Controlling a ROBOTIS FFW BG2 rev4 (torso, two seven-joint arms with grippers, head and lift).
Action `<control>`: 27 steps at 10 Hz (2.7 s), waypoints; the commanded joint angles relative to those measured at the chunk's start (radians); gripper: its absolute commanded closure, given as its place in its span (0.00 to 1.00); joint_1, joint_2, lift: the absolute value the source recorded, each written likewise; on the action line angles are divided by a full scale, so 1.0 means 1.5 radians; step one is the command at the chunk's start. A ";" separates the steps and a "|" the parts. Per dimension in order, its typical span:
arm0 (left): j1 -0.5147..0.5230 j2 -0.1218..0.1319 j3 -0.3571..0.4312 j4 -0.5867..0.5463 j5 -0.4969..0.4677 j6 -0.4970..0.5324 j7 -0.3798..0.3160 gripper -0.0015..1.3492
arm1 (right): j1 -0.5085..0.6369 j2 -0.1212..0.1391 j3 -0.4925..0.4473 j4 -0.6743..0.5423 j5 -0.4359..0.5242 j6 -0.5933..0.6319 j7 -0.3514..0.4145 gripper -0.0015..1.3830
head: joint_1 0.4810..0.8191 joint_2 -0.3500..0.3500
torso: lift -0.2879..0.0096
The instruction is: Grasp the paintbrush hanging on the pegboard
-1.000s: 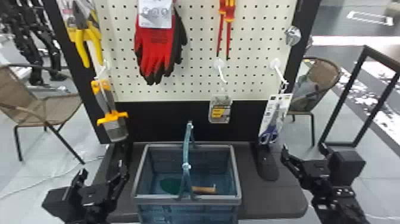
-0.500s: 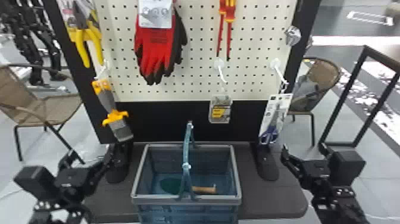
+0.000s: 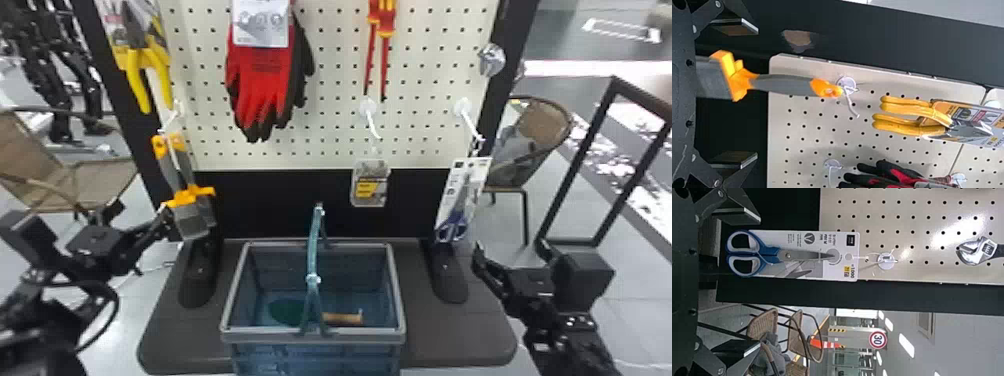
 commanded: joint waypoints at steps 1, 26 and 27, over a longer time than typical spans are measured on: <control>-0.030 0.034 -0.007 0.022 -0.006 0.012 -0.011 0.13 | 0.000 0.000 0.000 -0.001 0.000 0.000 0.000 0.13 | 0.20 0.50 | 0.63; -0.267 0.088 -0.067 0.262 -0.076 0.129 -0.208 0.84 | -0.003 0.000 0.005 0.004 -0.014 0.021 0.021 0.13 | 0.20 0.50 | 0.63; -0.267 0.085 -0.066 0.261 -0.072 0.128 -0.208 0.89 | -0.002 0.000 0.005 0.004 -0.014 0.021 0.021 0.13 | 0.20 0.50 | 0.63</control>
